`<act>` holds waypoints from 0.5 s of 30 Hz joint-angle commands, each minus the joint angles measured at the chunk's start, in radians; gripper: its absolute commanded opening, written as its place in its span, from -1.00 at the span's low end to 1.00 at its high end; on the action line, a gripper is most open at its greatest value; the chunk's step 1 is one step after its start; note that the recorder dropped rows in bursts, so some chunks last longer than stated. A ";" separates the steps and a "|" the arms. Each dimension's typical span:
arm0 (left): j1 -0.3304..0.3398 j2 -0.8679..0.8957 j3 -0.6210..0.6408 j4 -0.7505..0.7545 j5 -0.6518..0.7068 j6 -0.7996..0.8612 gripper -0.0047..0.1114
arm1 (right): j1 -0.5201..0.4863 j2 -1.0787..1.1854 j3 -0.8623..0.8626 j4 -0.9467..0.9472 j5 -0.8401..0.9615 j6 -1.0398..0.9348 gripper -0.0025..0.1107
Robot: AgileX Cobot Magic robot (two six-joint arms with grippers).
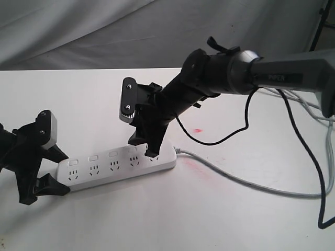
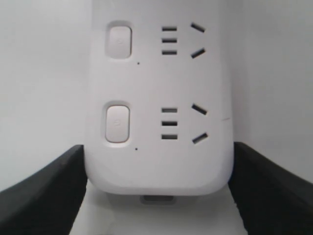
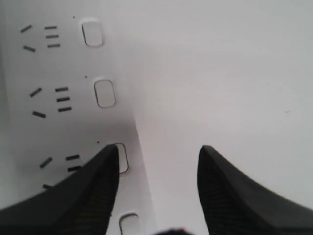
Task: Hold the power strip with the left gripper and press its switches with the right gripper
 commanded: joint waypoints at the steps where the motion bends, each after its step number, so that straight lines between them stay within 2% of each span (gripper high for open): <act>1: 0.000 0.000 -0.001 0.004 0.005 0.004 0.23 | -0.012 -0.045 0.005 -0.014 0.022 0.005 -0.13; 15: 0.000 0.000 -0.001 0.004 0.005 0.004 0.23 | -0.063 -0.036 0.049 -0.030 -0.028 0.009 -0.13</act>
